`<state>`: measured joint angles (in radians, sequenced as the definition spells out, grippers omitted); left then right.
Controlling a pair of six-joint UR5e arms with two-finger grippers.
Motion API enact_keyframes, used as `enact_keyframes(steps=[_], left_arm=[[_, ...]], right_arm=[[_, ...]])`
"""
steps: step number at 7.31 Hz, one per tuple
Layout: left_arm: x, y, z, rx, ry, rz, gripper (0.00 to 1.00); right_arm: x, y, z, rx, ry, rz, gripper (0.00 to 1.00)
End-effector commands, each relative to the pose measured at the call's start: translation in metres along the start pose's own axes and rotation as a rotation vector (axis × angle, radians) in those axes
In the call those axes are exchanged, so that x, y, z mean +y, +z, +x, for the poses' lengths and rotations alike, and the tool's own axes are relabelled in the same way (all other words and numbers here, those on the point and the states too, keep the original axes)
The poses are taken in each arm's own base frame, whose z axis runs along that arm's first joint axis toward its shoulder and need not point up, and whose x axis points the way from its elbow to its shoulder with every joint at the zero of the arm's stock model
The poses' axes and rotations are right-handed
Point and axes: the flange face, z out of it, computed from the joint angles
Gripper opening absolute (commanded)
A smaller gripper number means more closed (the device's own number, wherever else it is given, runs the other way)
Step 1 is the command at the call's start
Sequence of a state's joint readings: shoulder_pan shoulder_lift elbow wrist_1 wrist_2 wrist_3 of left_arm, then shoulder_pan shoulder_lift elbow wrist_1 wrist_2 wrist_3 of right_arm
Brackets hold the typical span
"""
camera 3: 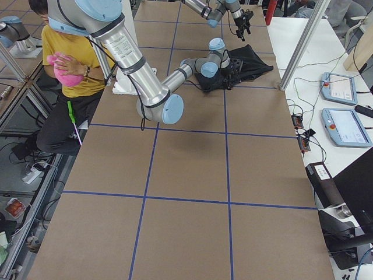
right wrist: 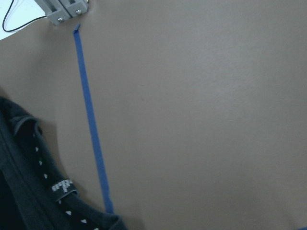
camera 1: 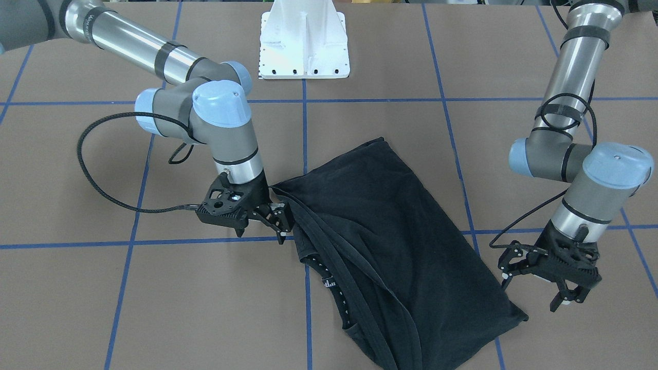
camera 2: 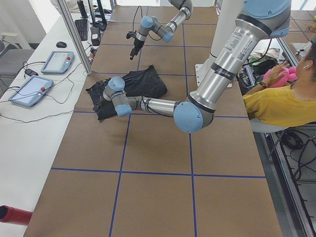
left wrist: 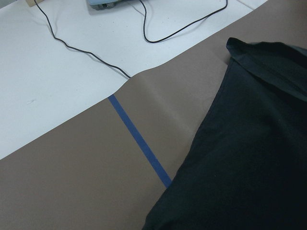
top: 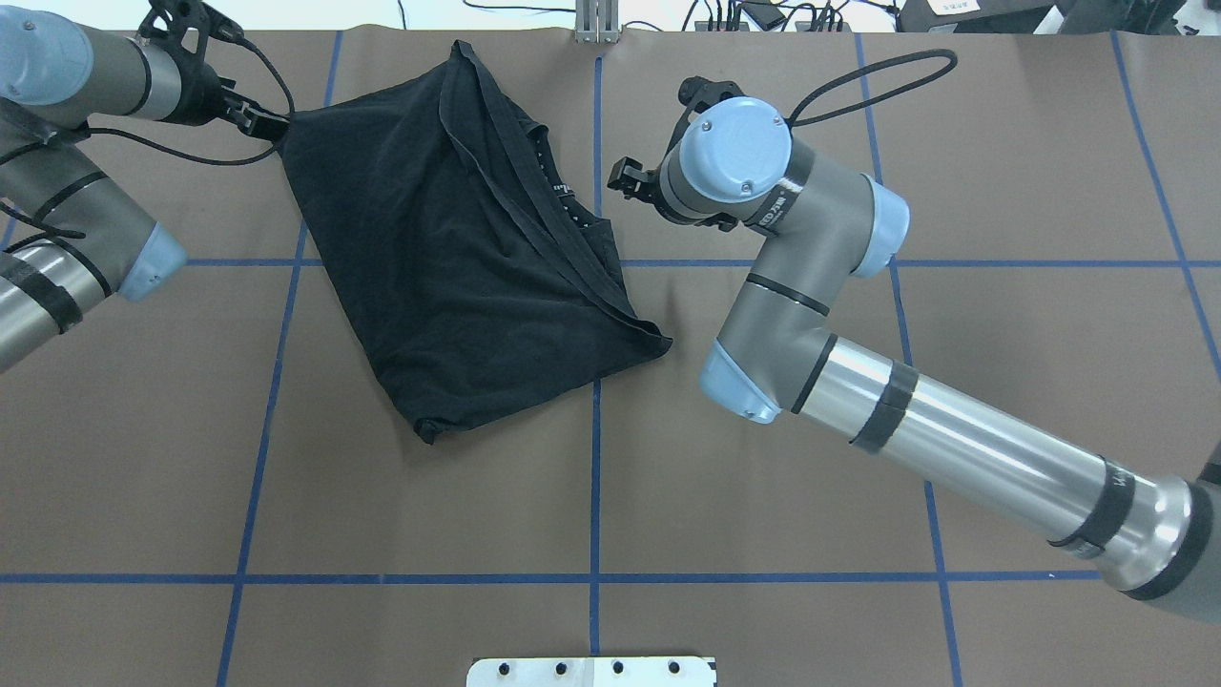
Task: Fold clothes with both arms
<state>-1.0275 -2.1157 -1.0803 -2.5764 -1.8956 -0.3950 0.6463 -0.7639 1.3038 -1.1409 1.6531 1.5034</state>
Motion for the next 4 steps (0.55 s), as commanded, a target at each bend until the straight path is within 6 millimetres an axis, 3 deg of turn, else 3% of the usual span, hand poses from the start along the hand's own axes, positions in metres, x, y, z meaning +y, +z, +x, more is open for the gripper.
enact_keyframes(steps=[1,4], left_arm=[[0.006,-0.002,-0.001,0.001,-0.014,-0.002,1.00],[0.007,-0.001,-0.001,-0.001,-0.016,-0.003,1.00]], right_arm=[[0.025,0.041,-0.028,-0.070,0.080,0.019,0.95],[0.054,0.052,-0.030,-0.058,0.086,0.020,0.85]])
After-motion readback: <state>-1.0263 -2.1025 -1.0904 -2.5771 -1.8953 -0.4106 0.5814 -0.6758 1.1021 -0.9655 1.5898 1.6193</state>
